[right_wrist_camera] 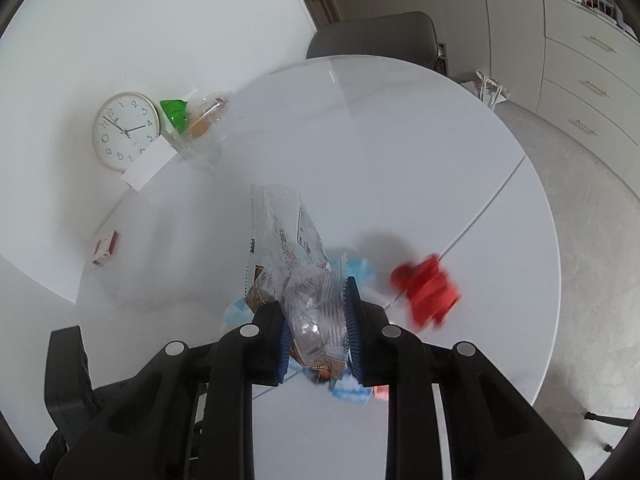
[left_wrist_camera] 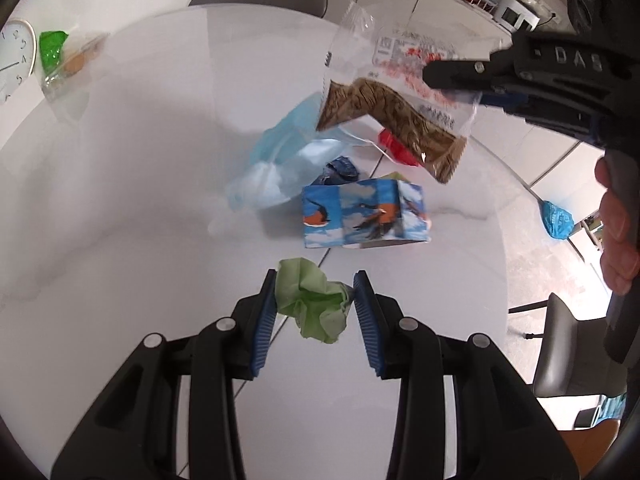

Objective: Collect trash
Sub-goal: 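Grasp the green cloth with the left tool while the right tool grasps the clear snack bag, then drop the clear snack bag and green cloth into the bin with both tools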

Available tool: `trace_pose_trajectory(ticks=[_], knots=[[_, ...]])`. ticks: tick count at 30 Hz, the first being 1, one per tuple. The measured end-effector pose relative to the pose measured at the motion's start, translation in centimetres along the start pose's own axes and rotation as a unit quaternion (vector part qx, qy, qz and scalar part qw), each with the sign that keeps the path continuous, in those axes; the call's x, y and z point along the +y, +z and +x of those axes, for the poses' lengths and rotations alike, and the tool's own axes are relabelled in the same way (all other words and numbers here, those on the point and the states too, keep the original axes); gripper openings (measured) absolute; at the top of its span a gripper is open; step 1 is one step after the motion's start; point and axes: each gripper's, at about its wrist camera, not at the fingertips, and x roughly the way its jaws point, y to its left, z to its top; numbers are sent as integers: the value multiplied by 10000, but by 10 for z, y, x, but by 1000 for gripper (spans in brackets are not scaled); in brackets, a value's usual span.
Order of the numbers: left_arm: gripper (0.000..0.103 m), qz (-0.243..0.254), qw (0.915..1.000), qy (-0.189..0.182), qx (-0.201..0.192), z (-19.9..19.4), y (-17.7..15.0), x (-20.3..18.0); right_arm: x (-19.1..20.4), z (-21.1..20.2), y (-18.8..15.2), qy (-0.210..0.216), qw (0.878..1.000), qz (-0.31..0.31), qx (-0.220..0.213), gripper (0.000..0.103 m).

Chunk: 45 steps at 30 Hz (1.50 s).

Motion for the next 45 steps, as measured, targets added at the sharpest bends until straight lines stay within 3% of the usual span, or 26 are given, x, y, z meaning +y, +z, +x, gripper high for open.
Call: trace_pose_trajectory(ticks=[11,15,21,24,29,36,40,45], knots=[[38,89,10000,-7,-21,-29,-15,-7,-14,-24,-44,62,9992,385,-14,24],[38,176,9998,44,5,-35,-23,-14,-16,-32,-74,-17,9992,407,43,24],[38,370,9993,89,-22,-52,-30,-26,-29,-79,-133,-411,9983,388,132,24],[38,531,9986,39,-31,-59,-32,-43,-46,-105,-167,-680,9957,572,257,24],[38,891,9954,-355,-32,-65,-42,-94,-83,-141,-226,-1368,9851,928,476,25],[38,1576,9847,-725,153,-62,-58,-164,-121,-169,-282,-1710,9731,1437,566,25],[38,1903,9782,-807,221,-62,-65,-193,-134,-165,-304,-1940,9680,1434,695,28],[38,2137,9731,-814,285,-60,-71,-217,-154,-126,-332,-2077,9604,1414,1203,31]])
